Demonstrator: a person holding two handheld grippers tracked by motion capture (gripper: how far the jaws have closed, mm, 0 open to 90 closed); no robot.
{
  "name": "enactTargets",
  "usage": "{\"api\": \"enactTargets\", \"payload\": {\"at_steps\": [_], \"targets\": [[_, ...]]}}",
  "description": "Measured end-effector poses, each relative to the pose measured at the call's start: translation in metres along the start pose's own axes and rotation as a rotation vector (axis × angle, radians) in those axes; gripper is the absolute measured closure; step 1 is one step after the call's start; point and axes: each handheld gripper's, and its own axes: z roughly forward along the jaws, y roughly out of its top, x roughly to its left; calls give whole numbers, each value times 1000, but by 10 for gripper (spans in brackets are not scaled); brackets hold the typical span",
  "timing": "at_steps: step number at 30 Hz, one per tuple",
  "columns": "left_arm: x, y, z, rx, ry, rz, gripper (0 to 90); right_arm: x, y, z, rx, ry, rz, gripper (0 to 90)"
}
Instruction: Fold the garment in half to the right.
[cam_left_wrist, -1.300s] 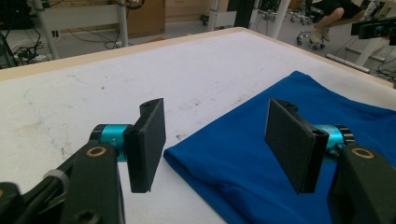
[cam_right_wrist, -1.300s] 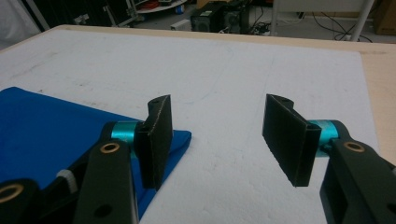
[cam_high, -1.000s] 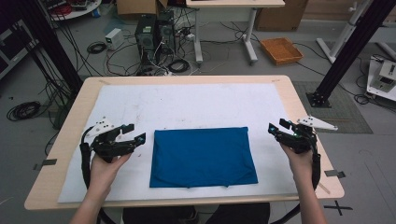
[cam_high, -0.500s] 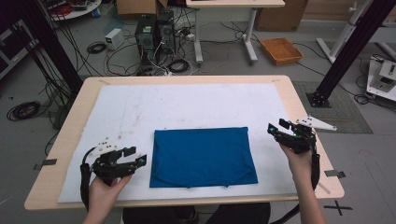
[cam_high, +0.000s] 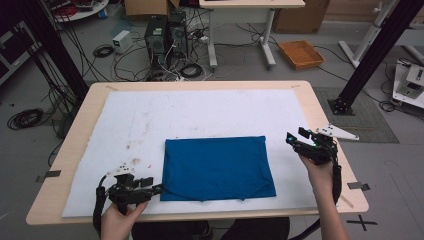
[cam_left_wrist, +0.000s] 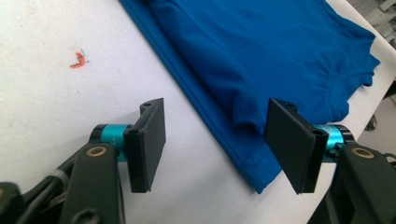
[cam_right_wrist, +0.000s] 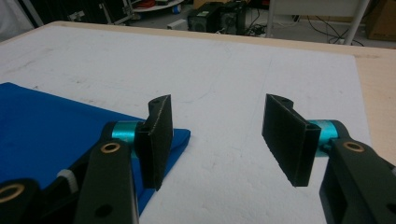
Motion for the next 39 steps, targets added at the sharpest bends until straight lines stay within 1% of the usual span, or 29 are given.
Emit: {"api": "enactTargets", "payload": {"at_steps": [2, 3, 7, 12, 13, 14, 15, 16, 18, 19, 21, 25, 28, 31, 34, 36, 37, 39], "targets": [[-1, 0, 1, -7, -2, -16, 407, 0, 0, 0, 0, -2, 1, 433], [-2, 0, 2, -4, -2, -18, 423, 1, 0, 0, -1, -1, -1, 433], [-6, 2, 8, -11, 1, -36, 437, 4, 1, 1, -1, 7, -3, 433], [-12, 2, 14, -11, 6, -28, 448, 8, 2, 3, 0, 11, -14, 432], [-13, 3, 15, -15, 8, -33, 452, 9, 2, 3, -1, 14, -15, 433], [-13, 3, 16, -10, -1, -32, 471, 10, 2, 4, -1, 16, -18, 433], [-14, 3, 17, -9, -1, -34, 510, 11, 2, 4, 0, 17, -19, 433], [-14, 3, 18, -9, 2, -29, 519, 12, 2, 5, 1, 20, -20, 433], [-15, 4, 21, -1, -1, -27, 566, 16, 3, 7, 1, 30, -26, 433], [-16, 4, 22, -6, 2, -28, 587, 18, 3, 8, 2, 33, -30, 433], [-16, 5, 23, 1, 4, -19, 631, 22, 4, 10, 4, 47, -35, 433], [-17, 5, 23, 2, 10, -19, 712, 31, 4, 16, 5, 76, -42, 435], [-17, 6, 23, -6, 15, -23, 770, 41, 5, 22, 11, 106, -44, 443], [-17, 6, 23, -7, 21, -26, 799, 54, 11, 30, 17, 147, -46, 457], [-18, 5, 23, -4, 24, -23, 824, 72, 18, 42, 12, 195, -49, 462], [-19, 5, 24, -2, 25, -21, 828, 84, 22, 53, 27, 232, -36, 465], [-19, 5, 24, -3, 26, -21, 833, 91, 24, 60, 33, 247, -40, 466], [-19, 5, 24, 2, 28, -18, 841, 105, 28, 73, 48, 261, -59, 470]]}}
